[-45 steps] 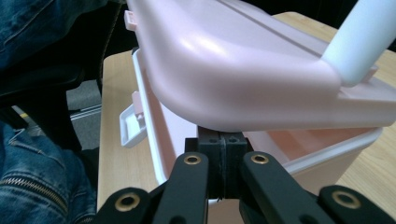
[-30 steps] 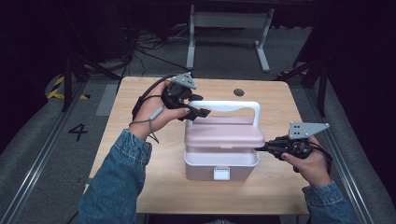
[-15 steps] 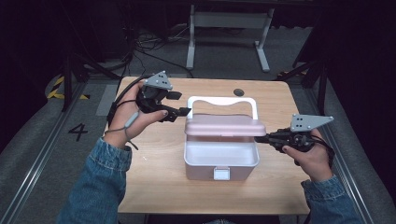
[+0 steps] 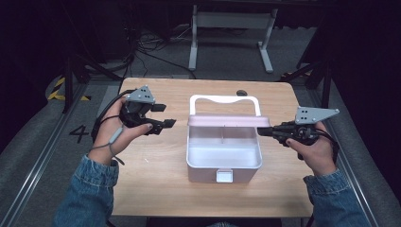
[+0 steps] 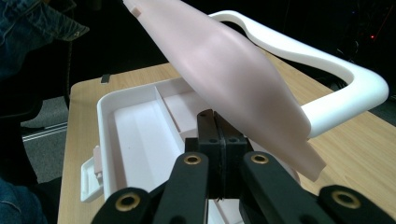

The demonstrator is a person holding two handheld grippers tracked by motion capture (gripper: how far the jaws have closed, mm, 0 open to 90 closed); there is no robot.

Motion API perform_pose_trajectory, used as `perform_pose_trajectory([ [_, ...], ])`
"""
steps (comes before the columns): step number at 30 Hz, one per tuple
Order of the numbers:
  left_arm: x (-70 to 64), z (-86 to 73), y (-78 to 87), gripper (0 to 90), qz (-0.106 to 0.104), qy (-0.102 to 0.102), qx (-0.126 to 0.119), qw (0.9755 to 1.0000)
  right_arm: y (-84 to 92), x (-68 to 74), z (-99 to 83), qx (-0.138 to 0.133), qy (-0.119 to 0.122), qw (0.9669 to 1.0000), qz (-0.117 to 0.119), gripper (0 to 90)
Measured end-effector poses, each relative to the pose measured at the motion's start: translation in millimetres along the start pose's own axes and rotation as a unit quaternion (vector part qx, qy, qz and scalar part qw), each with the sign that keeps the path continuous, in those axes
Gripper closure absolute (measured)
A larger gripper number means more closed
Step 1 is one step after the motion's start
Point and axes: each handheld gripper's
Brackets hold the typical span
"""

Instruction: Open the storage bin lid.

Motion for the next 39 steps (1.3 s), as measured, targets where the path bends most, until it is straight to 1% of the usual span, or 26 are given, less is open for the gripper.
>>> perform_pose_trajectory([
  [3, 3.1, -10.7, -0.2, 37.6, -0.001, 0.014, -0.003, 0.9999, -0.7, -2.8, 1.8, -0.005, -0.001, 1.0000, -0.002, 90.0],
  [6, 6.7, -21.0, -0.8, 37.4, 0.000, 0.020, 0.001, 0.9998, -1.1, -5.6, 3.4, -0.007, -0.003, 1.0000, -0.006, 90.0],
  [7, 6.5, -22.8, -1.0, 37.3, -0.001, 0.026, 0.000, 0.9997, -1.0, -6.4, 4.3, -0.009, -0.006, 0.9999, -0.006, 90.0],
  [10, 7.7, -27.2, -2.1, 37.1, 0.000, 0.024, -0.003, 0.9997, -1.3, -8.5, 6.1, -0.011, -0.006, 0.9999, -0.009, 90.0],
  [12, 5.7, -28.5, -5.5, 36.9, 0.003, 0.026, -0.008, 0.9996, -1.9, -9.9, 7.0, -0.013, -0.008, 0.9998, -0.009, 90.0],
  [13, 4.7, -28.2, -7.8, 36.5, 0.005, 0.023, -0.010, 0.9997, -2.4, -11.2, 7.4, -0.015, -0.007, 0.9998, -0.010, 90.0],
  [14, 4.0, -27.7, -9.9, 36.4, 0.006, 0.020, -0.014, 0.9997, -2.4, -12.0, 7.7, -0.015, -0.010, 0.9998, -0.010, 90.0],
  [15, 2.2, -26.8, -12.7, 36.3, 0.005, 0.020, -0.018, 0.9996, -2.4, -12.6, 8.0, -0.015, -0.011, 0.9998, -0.011, 90.0],
  [18, -2.7, -21.5, -21.6, 36.1, -0.003, 0.016, -0.032, 0.9993, -3.1, -14.4, 8.6, -0.018, -0.014, 0.9997, -0.012, 90.0],
  [20, -5.4, -16.6, -26.8, 36.0, -0.004, 0.011, -0.040, 0.9991, -3.4, -15.1, 9.0, -0.018, -0.015, 0.9997, -0.010, 90.0],
  [22, -8.5, -9.5, -33.2, 35.9, -0.001, -0.001, -0.049, 0.9988, -3.6, -15.8, 9.4, -0.018, -0.016, 0.9997, -0.011, 90.0],
  [23, -11.1, -6.4, -36.1, 35.8, -0.003, 0.000, -0.050, 0.9987, -3.7, -16.1, 9.6, -0.018, -0.016, 0.9997, -0.011, 90.0],
  [26, -16.4, 0.9, -44.8, 35.6, -0.002, -0.010, -0.059, 0.9982, -3.7, -17.2, 10.8, -0.014, -0.016, 0.9997, -0.011, 90.0],
  [28, -19.7, 6.3, -52.3, 35.6, 0.003, -0.023, -0.059, 0.9980, -3.6, -17.8, 11.5, -0.014, -0.016, 0.9997, -0.011, 90.0],
  [29, -19.7, 6.3, -52.3, 35.7, 0.003, -0.023, -0.059, 0.9980, -3.6, -18.3, 11.7, -0.015, -0.016, 0.9997, -0.012, 90.0],
  [30, -21.5, 9.2, -58.4, 35.9, 0.005, -0.027, -0.061, 0.9978, -3.5, -18.7, 11.9, -0.015, -0.016, 0.9997, -0.011, 90.0],
  [32, -21.1, 11.7, -63.5, 36.9, 0.012, -0.035, -0.062, 0.9974, -3.3, -19.0, 12.0, -0.015, -0.017, 0.9997, -0.012, 90.0],
  [33, -20.9, 12.7, -65.6, 37.3, 0.017, -0.037, -0.063, 0.9972, -3.2, -19.2, 12.2, -0.016, -0.017, 0.9997, -0.012, 90.0],
  [34, -21.1, 13.5, -67.0, 37.3, 0.018, -0.035, -0.060, 0.9974, -3.2, -19.5, 12.3, -0.016, -0.017, 0.9997, -0.012, 90.0],
  [36, -20.4, 15.3, -69.3, 40.7, 0.016, -0.035, -0.060, 0.9974, -3.2, -19.9, 12.3, -0.017, -0.018, 0.9996, -0.011, 90.0],
  [37, -19.8, 16.1, -69.5, 40.4, 0.020, -0.041, -0.058, 0.9972, -3.1, -20.2, 12.3, -0.018, -0.018, 0.9996, -0.011, 90.0],
  [39, -19.5, 17.2, -69.0, 44.2, 0.026, -0.044, -0.055, 0.9972, -3.1, -21.0, 12.1, -0.019, -0.018, 0.9996, -0.012, 90.0],
])
Point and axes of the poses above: each handheld gripper's, and its own axes: y roughly backward along the jaws, z roughly out of its top, x roughly to its left, and after that the axes turned 1 degree about -y, right-handed
